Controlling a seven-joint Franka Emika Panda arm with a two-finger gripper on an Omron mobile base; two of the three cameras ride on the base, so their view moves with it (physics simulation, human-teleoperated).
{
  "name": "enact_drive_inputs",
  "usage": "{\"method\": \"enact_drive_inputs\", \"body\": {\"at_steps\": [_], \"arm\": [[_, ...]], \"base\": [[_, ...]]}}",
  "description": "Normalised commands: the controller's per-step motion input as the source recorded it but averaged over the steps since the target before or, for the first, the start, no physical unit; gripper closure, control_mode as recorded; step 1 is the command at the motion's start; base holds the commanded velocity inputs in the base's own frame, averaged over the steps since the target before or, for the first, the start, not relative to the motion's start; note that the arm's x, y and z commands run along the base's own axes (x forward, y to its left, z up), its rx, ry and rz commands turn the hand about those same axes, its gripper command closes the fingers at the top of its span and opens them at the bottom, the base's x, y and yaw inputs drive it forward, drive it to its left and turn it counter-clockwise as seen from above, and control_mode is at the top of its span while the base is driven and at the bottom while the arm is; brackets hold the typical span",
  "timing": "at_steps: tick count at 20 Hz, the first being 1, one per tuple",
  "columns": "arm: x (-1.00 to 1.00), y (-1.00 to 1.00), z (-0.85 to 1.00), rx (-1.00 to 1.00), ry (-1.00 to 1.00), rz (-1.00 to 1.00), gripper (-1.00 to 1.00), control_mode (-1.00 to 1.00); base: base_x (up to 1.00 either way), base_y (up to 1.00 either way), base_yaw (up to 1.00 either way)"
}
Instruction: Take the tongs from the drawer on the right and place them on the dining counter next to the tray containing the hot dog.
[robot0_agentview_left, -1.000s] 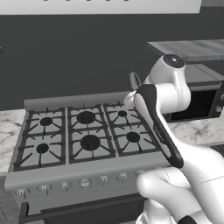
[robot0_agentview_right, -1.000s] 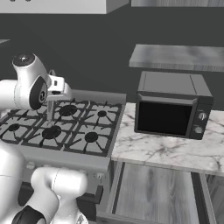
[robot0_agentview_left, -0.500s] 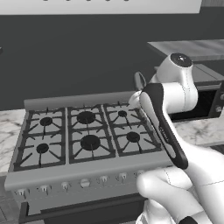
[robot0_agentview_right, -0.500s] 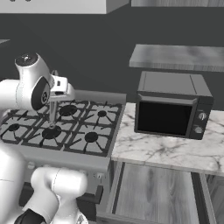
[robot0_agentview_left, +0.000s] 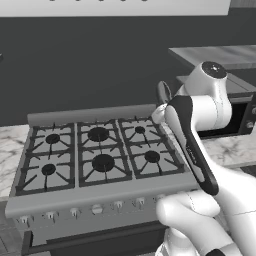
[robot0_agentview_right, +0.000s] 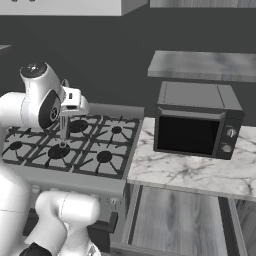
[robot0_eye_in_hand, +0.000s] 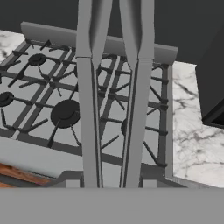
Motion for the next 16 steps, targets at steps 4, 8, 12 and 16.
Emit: {"method": "enact_drive_inputs", "body": {"at_steps": [4, 8, 12, 16], "arm": [[-0.06, 0.0, 0.0, 0.0, -0.04, 0.0, 1.0, -1.0], [0.0, 0.0, 0.0, 0.0, 0.0, 0.0, 1.0, -1.0], [0.0, 0.0, 0.0, 0.0, 0.0, 0.0, 1.0, 1.0], [0.0, 0.0, 0.0, 0.0, 0.0, 0.0, 1.0, 1.0]], "base": [[0.0, 0.0, 0.0], [0.0, 0.0, 0.0], [-0.01, 0.0, 0.0], [-0.27, 0.0, 0.0]]}}
